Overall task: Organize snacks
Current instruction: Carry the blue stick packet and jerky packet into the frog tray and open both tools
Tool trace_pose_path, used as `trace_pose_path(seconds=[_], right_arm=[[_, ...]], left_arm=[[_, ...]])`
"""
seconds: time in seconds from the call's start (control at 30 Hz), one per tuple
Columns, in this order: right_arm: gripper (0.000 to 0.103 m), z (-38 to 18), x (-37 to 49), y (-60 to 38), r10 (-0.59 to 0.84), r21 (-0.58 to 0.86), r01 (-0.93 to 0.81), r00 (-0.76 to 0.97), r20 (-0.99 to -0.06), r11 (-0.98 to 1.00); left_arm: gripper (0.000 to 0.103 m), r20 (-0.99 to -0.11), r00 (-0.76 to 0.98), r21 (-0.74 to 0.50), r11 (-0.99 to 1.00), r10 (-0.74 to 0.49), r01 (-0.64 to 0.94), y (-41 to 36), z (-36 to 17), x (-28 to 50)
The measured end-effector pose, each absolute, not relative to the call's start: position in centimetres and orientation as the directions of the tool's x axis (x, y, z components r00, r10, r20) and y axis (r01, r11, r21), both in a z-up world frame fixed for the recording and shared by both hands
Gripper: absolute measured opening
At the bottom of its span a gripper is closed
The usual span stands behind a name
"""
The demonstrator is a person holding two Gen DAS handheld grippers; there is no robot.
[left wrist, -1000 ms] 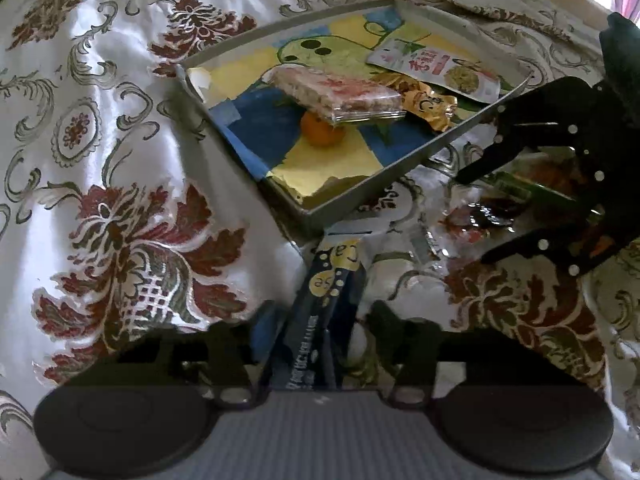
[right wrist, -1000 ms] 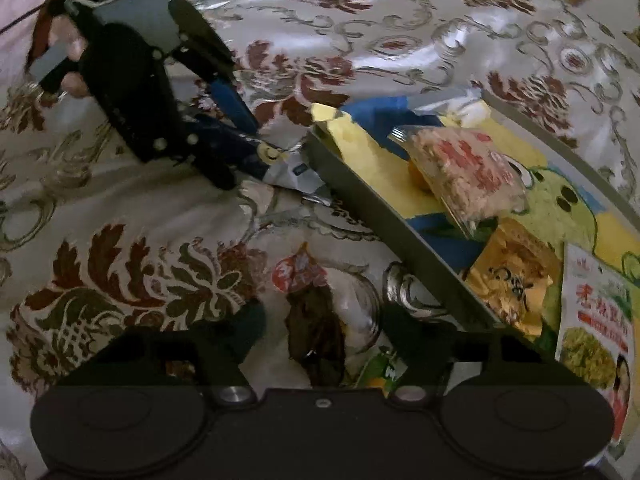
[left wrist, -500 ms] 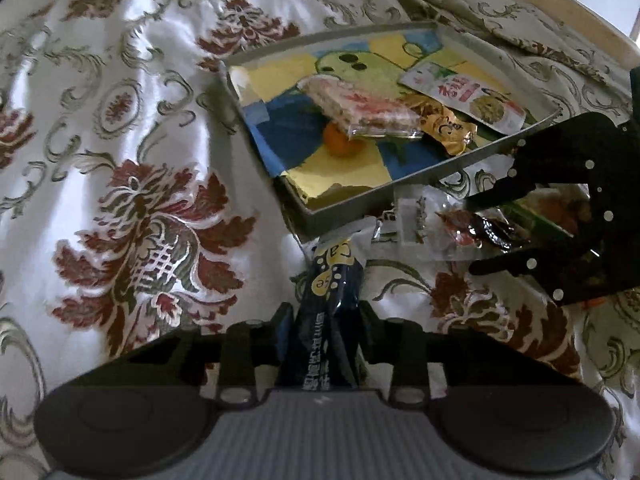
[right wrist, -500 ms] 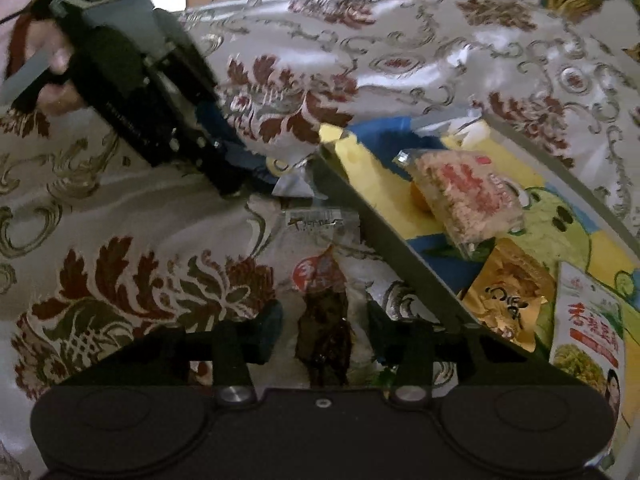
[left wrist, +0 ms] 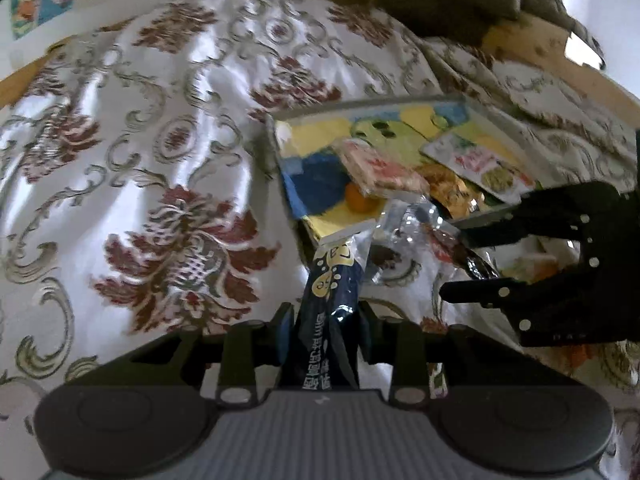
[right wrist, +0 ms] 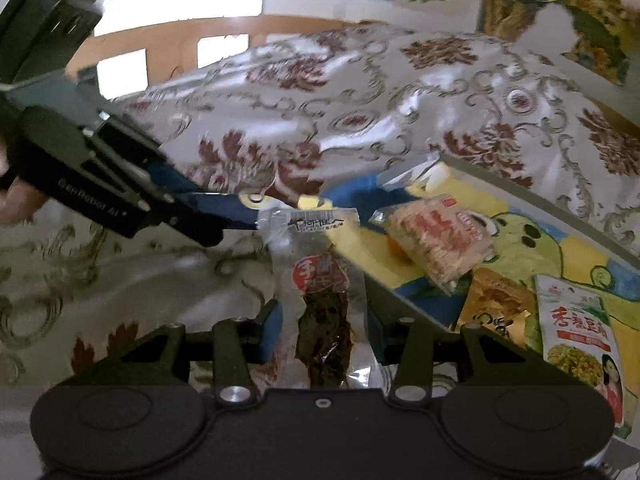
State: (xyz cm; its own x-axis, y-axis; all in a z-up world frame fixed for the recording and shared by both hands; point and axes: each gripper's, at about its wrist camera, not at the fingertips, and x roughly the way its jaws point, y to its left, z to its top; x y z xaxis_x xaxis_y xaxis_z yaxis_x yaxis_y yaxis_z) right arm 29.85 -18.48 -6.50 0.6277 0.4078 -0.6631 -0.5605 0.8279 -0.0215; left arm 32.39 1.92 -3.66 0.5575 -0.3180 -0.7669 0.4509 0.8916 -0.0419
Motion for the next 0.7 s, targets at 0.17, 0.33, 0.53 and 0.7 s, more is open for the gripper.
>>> trace_pose_path(seconds=[0.17, 0.33, 0.53, 0.7], right_arm=[[0.047, -6.0, 30.4, -18.8, 0.395, 0.008, -0.506, 0.663, -0.636, 0.862], [0.047, -4.7, 31.4, -19.3, 0.383, 0.053, -0.441, 0.707, -0.595, 0.896], [0.047, -3.3, 33.4, -20.6, 0.358, 0.104, -0.368, 0.737, -0.573, 0.924], [0.047, -2.9, 35.1, -22.3, 0.316, 0.129, -0.297, 0.762, -0.566, 0.946]], left_arm=[[0.037, -0.739, 0.599, -0.079, 0.922, -0.309, 0.378, 2.7, -2.6, 32.3], [0.037, -0.696, 0.643, -0.105, 0.93, -0.321, 0.352, 2.3, -1.0, 33.0], [0.037, -0.651, 0.67, -0.143, 0.924, -0.357, 0.353, 0.6, -0.7, 35.3], [0.037, -0.631, 0.672, -0.206, 0.92, -0.386, 0.334, -1.4, -1.4, 37.9]])
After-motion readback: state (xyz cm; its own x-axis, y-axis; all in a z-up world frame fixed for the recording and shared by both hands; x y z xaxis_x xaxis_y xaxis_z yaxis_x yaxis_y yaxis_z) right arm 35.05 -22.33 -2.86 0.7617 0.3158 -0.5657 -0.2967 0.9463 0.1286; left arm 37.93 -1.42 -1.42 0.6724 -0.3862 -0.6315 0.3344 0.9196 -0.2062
